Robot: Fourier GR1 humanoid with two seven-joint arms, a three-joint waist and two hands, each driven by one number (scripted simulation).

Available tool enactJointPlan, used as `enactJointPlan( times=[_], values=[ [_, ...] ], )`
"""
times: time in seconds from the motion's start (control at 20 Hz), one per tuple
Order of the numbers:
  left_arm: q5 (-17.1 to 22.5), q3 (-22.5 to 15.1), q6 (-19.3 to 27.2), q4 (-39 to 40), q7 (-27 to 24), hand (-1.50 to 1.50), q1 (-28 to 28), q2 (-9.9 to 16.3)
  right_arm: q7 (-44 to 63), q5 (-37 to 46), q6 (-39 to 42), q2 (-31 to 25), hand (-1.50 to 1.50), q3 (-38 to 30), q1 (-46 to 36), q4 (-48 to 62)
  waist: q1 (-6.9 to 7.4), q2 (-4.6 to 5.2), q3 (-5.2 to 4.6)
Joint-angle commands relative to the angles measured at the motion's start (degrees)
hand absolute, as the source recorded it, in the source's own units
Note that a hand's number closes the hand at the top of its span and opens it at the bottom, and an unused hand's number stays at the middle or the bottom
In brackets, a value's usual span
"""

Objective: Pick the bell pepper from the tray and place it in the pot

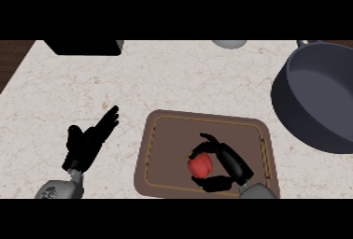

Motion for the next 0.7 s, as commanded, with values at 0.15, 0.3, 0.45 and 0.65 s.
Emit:
enactJointPlan(
  times=[0.15, 0.3, 0.45, 0.65],
  values=[
    [-0.3, 0.5, -1.1, -0.7, -0.7, 0.00, 1.6, 0.2, -8.4, -2.9, 1.6, 2.2, 1.50, -3.1, -3.5, 12.0, 0.55, 0.78, 0.46],
    [-1.9, -0.3, 0.3, 0.3, -1.3, 0.00, 0.3, -1.3, -15.3, -2.5, -1.5, 2.7, 1.50, -1.5, 0.1, 13.3, 0.30, 0.77, 0.46],
    [-1.1, 1.2, 1.1, 0.8, -1.3, 0.00, 0.9, -0.8, -15.0, -10.2, -5.5, -2.5, 1.50, -12.8, 7.3, 7.1, -2.52, 0.59, 0.49],
    [-0.2, 3.9, 2.6, -0.3, -1.0, 0.00, 3.0, 0.3, -11.2, -21.4, -10.5, -6.1, 1.50, -29.2, 11.9, 5.4, -9.21, 0.24, 0.75]
  ],
)
